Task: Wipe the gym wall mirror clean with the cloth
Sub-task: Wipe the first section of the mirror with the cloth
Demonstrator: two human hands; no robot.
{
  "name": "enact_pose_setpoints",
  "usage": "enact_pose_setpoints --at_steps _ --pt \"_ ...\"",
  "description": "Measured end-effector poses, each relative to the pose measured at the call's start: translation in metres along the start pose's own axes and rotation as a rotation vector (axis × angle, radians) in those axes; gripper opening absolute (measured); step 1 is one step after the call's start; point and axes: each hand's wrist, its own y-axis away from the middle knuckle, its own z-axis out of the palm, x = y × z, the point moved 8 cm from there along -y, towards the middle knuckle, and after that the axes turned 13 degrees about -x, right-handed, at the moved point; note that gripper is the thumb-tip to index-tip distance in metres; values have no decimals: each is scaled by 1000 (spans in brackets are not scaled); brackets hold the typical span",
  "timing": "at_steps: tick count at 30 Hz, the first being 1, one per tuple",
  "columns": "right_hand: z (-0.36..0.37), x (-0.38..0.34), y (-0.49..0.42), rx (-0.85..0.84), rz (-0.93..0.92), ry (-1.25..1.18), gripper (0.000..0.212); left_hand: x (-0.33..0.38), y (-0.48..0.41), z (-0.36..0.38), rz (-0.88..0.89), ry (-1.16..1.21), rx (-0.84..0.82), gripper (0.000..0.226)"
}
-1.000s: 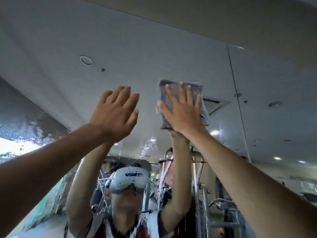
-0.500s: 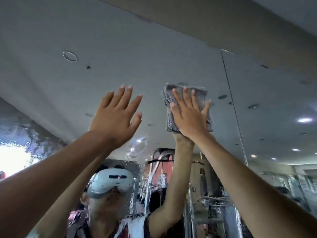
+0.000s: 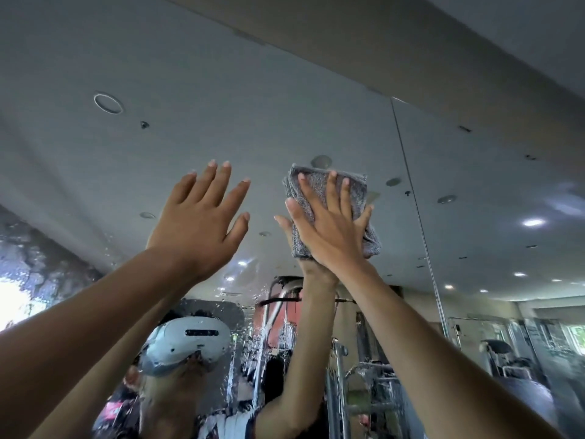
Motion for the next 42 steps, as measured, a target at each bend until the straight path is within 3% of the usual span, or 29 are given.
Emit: enact_pose_setpoints --at_steps 8,11,15,17,19,22,25,28,30,32,35,38,42 --pt "5 5 0 29 -1 25 46 2 0 0 -6 -19 -17 68" --pt "5 4 17 87 -110 23 56 1 0 0 -2 -12 -26 67" --pt "21 21 46 7 -279 60 62 2 1 -1 -9 -5 -30 68" --pt "17 41 38 18 -225 60 65 2 0 -1 -13 -26 -41 69" --pt "4 55 13 50 -45 16 62 5 -4 -3 -12 -63 -50 68" --pt "-10 34 -19 101 87 -16 54 11 -16 -13 -41 -99 -39 56" --pt "-2 -16 -2 86 -147 47 59 12 -16 -15 -44 -62 -6 55" --pt "19 -13 42 1 -338 84 62 10 -9 -6 -43 -26 -32 63" --pt "21 23 46 13 -276 94 65 10 -5 -2 -56 -3 -62 69" --pt "11 62 27 39 -68 52 69 15 -3 2 -57 -3 -84 75" --pt "-12 66 -16 83 110 -56 61 17 0 5 -67 -28 -64 78" --pt "-15 18 -33 86 0 -15 56 15 3 6 -72 -13 -56 78" --pt "9 -16 22 23 -302 82 57 12 4 5 -63 32 -57 76"
